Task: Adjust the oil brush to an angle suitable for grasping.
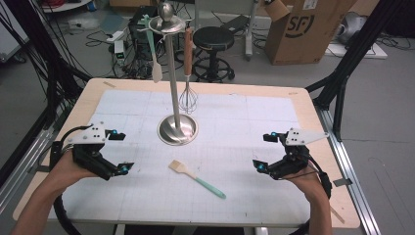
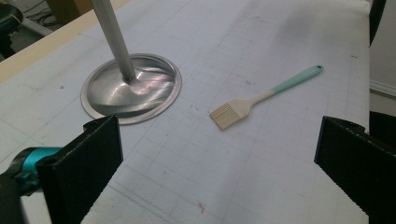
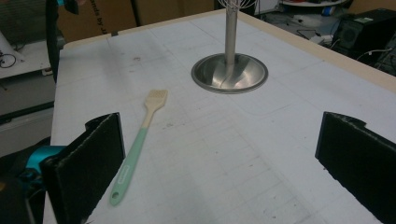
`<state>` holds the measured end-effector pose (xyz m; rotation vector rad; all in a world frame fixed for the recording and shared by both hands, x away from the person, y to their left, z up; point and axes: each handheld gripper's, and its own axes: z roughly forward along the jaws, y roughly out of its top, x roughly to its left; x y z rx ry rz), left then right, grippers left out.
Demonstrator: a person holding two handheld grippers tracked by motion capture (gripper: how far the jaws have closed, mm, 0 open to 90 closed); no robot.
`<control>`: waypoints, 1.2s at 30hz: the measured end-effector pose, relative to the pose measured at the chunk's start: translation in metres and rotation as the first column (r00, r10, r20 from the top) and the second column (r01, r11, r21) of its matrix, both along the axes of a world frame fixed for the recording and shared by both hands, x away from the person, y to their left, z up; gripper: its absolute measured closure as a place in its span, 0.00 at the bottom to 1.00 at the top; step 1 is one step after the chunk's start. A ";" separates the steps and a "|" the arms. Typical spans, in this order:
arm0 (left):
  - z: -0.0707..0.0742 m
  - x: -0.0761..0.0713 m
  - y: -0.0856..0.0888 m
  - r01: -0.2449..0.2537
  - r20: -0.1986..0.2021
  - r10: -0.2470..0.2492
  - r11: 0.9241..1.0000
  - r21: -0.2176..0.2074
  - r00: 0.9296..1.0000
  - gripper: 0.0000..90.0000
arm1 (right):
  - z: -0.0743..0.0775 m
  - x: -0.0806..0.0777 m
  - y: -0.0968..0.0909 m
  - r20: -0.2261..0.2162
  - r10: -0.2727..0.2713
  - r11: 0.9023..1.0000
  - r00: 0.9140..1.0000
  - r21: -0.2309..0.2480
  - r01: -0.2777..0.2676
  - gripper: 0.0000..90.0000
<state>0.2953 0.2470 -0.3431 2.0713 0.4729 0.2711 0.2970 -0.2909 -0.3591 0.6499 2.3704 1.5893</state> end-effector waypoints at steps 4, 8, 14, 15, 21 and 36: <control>0.006 0.005 -0.006 0.035 -0.008 -0.035 0.999 0.042 0.999 0.02 | -0.002 0.000 0.001 0.002 0.001 1.000 1.000 -0.009 -0.001 0.00; 0.012 0.009 -0.010 0.064 -0.011 -0.063 0.997 0.047 0.998 0.02 | -0.005 0.002 0.001 -0.013 -0.004 1.000 1.000 -0.024 0.004 0.00; 0.024 0.015 -0.023 0.108 -0.010 -0.108 0.991 0.074 0.994 0.02 | -0.005 0.003 0.003 -0.007 -0.001 0.999 1.000 -0.035 0.000 0.00; 0.026 0.015 -0.025 0.121 -0.008 -0.121 0.989 0.083 0.993 0.02 | -0.006 0.002 0.003 -0.008 0.000 0.999 1.000 -0.037 0.000 0.00; 0.034 0.018 -0.048 0.187 -0.035 -0.184 0.975 0.120 0.982 0.04 | -0.007 0.002 0.005 -0.006 -0.003 0.998 1.000 -0.059 0.002 0.00; 0.040 0.033 -0.099 0.317 -0.067 -0.310 0.933 0.171 0.948 0.26 | -0.011 0.001 0.006 -0.006 0.008 0.998 1.000 -0.065 -0.009 0.00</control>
